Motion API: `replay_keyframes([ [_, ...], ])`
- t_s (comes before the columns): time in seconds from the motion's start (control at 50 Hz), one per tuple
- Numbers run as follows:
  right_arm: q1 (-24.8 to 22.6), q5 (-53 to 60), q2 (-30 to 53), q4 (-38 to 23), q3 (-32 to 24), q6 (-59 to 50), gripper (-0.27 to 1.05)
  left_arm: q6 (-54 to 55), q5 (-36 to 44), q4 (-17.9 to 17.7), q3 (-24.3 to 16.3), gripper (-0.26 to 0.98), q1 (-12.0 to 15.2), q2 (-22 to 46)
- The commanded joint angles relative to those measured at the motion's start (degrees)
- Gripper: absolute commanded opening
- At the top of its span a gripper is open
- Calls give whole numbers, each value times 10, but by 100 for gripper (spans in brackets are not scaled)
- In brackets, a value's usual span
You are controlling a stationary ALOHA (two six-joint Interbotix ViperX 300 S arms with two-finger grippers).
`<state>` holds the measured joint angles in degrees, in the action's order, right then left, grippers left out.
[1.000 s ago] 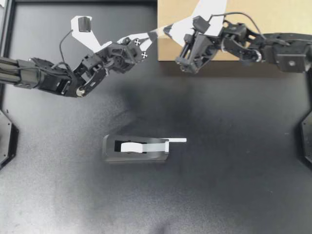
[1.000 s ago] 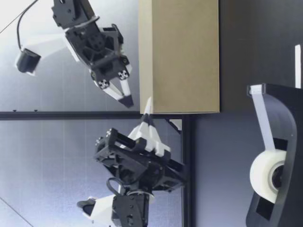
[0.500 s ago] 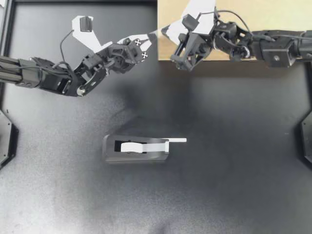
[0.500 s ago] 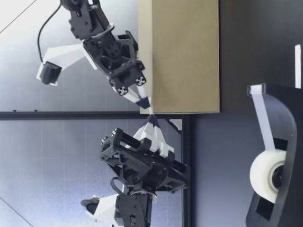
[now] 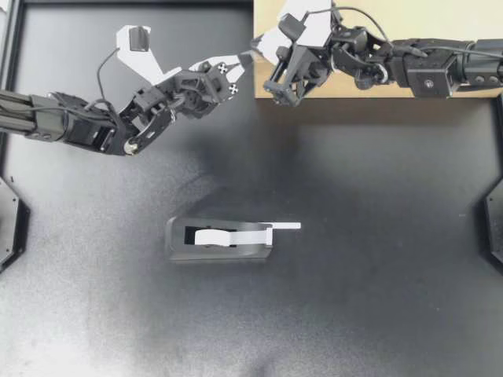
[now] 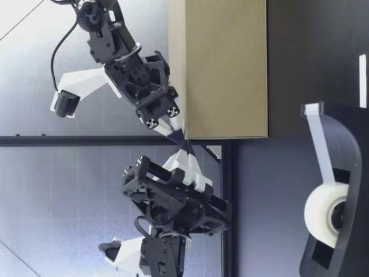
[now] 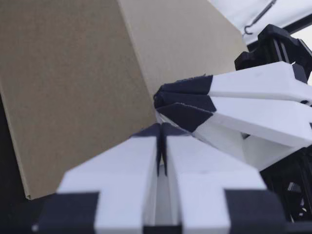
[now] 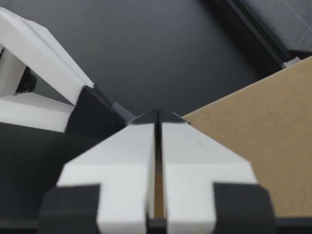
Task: Cut a small piece of tape from the tape dispenser then place it on the cardboard box's edge.
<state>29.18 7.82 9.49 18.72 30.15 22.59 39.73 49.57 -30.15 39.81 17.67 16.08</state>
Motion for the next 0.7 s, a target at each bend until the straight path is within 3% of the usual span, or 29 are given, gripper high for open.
replay_keyframes([
  [0.0, 7, -3, -6, -1, -7, -1, -8, -4, 4, 2, -6, 3, 3, -9],
  [0.18, 7, -3, -6, -1, -7, -2, -8, -5, 3, 4, -3, 30, 1, -13],
  [0.26, 6, -2, -8, -1, -7, -2, -8, -6, 3, 4, 1, 37, 0, -17],
  [0.42, 6, -3, -20, 0, -12, -5, -8, -18, 3, 4, 14, 36, -9, -26],
  [0.68, -30, -3, -96, -1, -9, -5, -8, -118, 3, 4, 62, 36, -53, -79],
])
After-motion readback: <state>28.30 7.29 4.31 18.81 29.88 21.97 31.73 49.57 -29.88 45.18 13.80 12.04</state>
